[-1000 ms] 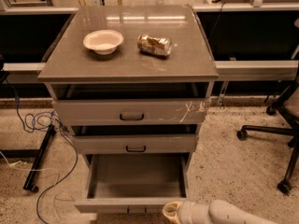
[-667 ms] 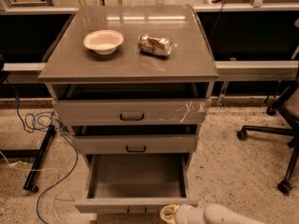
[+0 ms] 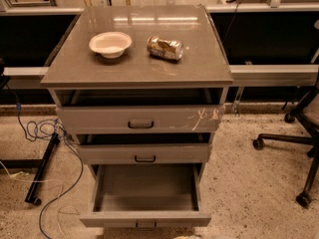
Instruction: Close bottom drawer
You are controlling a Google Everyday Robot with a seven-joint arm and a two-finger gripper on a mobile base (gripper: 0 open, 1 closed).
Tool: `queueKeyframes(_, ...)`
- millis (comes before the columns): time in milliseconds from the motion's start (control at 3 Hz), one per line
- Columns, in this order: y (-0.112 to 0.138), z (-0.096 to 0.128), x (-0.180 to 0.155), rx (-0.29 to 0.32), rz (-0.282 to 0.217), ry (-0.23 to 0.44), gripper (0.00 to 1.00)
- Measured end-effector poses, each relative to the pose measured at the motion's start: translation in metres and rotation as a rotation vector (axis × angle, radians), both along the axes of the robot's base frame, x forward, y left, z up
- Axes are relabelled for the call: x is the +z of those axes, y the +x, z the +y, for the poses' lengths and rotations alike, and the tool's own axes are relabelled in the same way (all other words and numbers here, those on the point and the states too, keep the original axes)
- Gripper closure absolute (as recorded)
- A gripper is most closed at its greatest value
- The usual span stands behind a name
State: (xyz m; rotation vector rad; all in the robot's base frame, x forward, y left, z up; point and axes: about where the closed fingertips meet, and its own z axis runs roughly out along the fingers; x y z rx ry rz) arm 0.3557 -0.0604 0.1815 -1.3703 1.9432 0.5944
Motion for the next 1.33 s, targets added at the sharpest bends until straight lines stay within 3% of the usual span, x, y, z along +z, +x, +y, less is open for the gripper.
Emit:
queueKeyframes(667,0.000,0.000,0.000,0.000,0.000,0.000,0.52)
queueKeyframes(1000,0.027,0.011,-0.006,-0.007,-0.011,0.024,0.28)
queueKeyframes(1333,0.077,0.024,-0.009,-0.013,-0.050,0.030,0.05)
